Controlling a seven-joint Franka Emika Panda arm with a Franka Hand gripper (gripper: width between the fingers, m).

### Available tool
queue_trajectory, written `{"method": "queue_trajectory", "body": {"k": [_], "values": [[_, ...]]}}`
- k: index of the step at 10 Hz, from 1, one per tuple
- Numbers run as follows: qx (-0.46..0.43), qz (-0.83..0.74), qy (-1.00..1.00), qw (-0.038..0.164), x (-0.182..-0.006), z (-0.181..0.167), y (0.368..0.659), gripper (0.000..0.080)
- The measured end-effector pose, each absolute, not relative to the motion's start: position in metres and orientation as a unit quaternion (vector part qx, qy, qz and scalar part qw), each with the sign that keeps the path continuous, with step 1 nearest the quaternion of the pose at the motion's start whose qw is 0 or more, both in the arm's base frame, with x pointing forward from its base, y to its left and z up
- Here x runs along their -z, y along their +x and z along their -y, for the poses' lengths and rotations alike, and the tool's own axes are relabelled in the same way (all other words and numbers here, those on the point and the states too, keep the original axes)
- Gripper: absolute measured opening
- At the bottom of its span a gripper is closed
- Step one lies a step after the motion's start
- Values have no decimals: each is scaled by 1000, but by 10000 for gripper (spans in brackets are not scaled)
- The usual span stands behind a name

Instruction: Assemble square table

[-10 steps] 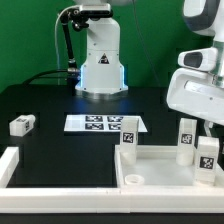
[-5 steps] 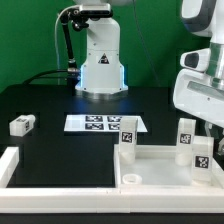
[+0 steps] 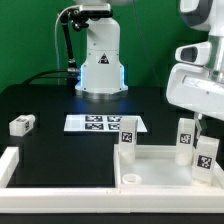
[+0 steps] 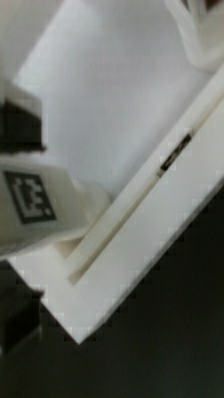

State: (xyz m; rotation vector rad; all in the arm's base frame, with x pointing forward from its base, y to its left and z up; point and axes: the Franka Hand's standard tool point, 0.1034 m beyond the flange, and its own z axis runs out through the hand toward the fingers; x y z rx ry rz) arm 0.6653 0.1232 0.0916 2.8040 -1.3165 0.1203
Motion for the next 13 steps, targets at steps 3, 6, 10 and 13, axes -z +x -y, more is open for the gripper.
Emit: {"method": "queue_trajectory", "body": {"k": [3,6,10,13], "values": [[-56,351,935,12,-99,-127,672,614],[-56,324,944,14,-97,-121,673,648],[-52,301,952,16,-82,-104,673,649],[-52,316,947,16,-81,-103,673,609]]}}
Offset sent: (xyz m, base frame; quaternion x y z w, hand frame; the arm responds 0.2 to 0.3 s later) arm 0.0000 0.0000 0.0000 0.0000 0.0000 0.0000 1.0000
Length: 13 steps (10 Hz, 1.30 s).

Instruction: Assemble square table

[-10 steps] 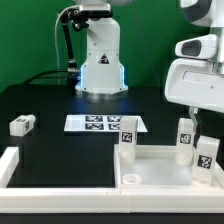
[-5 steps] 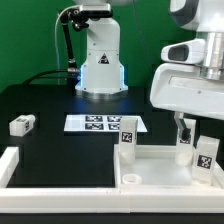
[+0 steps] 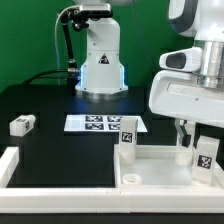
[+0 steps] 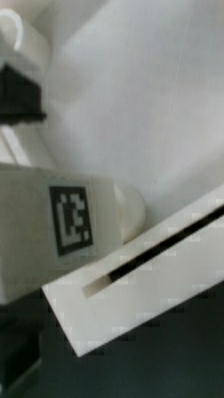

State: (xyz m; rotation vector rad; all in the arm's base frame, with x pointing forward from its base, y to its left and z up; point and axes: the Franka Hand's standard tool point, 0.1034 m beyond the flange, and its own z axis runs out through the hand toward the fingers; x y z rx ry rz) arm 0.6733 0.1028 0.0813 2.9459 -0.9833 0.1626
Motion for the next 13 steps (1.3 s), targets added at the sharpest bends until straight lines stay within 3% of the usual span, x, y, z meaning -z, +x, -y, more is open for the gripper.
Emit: {"method": "queue_trajectory", "body": {"k": [1,2,3,7,9,10,11,13], "values": [[-52,333,941,15,-81,-103,673,431],[-52,373,926,12,-81,-104,673,431],[-52,395,917,10,-81,-104,673,288],[-49,559,827,-6,-80,-106,673,288],[-32,683,728,-48,-80,-105,674,288],[-25,744,663,-85,-80,-104,673,289],[-9,806,582,-109,-79,-104,673,291],[-2,845,522,-117,-78,-110,675,291]]}}
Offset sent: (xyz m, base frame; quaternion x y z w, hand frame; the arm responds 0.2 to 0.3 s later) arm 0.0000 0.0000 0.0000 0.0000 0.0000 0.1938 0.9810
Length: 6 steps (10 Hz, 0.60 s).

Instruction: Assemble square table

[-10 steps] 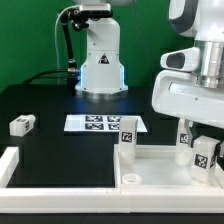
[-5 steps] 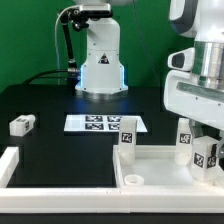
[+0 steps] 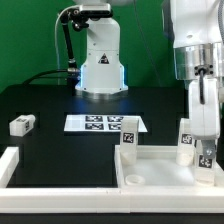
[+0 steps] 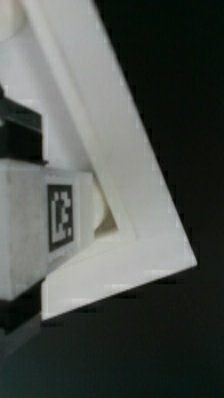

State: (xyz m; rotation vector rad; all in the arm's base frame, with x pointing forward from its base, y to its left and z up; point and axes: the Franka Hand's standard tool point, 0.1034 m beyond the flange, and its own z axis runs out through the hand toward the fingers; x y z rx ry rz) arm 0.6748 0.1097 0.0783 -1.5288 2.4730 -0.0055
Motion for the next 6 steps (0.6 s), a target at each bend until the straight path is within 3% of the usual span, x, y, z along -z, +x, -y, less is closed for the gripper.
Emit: {"method": "queue_trajectory", "body": {"k": [1,3,4,6], "values": [[4,-836,-536,116,-78,-109,674,291],[29,-738,-665,112,-78,-109,676,599],[49,-689,-713,120,-79,-115,678,634],[64,-599,-790,115,-79,-116,678,647]]}}
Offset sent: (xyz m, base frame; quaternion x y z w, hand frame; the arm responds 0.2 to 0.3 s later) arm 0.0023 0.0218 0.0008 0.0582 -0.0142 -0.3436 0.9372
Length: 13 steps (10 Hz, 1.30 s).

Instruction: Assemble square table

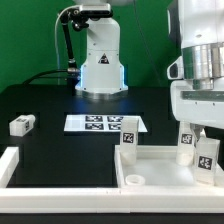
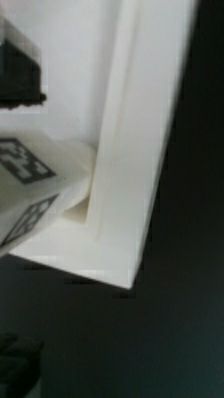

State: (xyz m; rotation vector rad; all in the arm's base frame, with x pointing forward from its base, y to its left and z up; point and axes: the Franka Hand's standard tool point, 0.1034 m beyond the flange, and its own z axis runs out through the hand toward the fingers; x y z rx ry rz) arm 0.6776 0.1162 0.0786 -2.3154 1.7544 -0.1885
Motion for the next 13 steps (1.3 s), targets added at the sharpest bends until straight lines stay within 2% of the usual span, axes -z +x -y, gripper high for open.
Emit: {"method": "queue_trajectory", "body": {"k": [2,4,5,8,10,13], "values": [[73,-532,-836,108,-78,-114,678,649],[62,-317,-944,62,-80,-99,679,649],[56,-250,-965,55,-81,-92,685,649],[58,-283,-956,58,-80,-93,685,636],[51,-363,-928,61,-80,-92,684,291],[37,-495,-866,63,-79,-89,682,291]]}}
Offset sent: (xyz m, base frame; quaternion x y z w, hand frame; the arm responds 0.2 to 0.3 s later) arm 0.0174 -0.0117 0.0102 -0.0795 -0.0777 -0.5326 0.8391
